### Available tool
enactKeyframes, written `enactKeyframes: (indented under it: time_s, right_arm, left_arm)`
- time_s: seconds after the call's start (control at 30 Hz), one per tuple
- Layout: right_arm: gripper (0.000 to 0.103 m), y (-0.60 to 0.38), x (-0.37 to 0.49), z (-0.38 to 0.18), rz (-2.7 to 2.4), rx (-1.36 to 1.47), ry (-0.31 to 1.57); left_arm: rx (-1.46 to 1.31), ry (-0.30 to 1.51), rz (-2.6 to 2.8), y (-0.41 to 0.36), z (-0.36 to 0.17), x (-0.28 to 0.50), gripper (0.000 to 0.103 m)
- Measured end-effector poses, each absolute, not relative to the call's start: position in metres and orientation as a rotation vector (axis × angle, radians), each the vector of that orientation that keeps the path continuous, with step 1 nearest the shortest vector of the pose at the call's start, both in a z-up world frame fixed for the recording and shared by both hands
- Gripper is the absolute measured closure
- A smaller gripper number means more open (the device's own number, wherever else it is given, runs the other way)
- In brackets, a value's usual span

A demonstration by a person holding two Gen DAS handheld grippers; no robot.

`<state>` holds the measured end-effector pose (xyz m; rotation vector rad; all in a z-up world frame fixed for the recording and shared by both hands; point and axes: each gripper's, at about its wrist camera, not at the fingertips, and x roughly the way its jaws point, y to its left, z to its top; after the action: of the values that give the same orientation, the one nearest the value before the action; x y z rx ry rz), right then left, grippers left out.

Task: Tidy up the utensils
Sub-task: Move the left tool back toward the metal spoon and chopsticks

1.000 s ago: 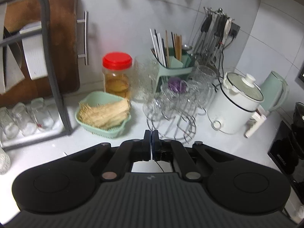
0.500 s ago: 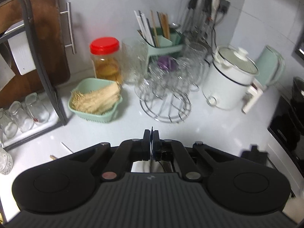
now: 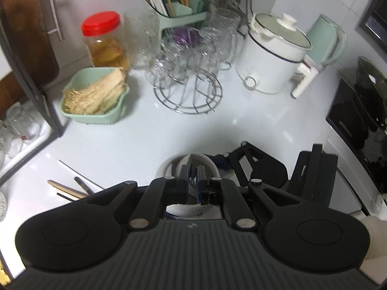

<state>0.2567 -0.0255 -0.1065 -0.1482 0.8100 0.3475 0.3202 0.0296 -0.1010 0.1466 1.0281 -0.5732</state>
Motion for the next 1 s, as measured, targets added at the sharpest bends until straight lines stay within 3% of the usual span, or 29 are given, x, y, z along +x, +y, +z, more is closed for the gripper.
enactKeyframes:
  time_s: [0.53,1.0]
  right_arm:
    - [0.012,-0.027,0.254,-0.107,0.363,-0.153,0.804]
    - [0.012,-0.026,0.255,-0.107,0.345,-0.149,0.805]
  left_arm:
    - [0.059,0.995,-0.565,0.035,-0.093,0.319,0.095]
    - [-0.093,0.883,-0.406,0.089,-0.068,0.303,0.095]
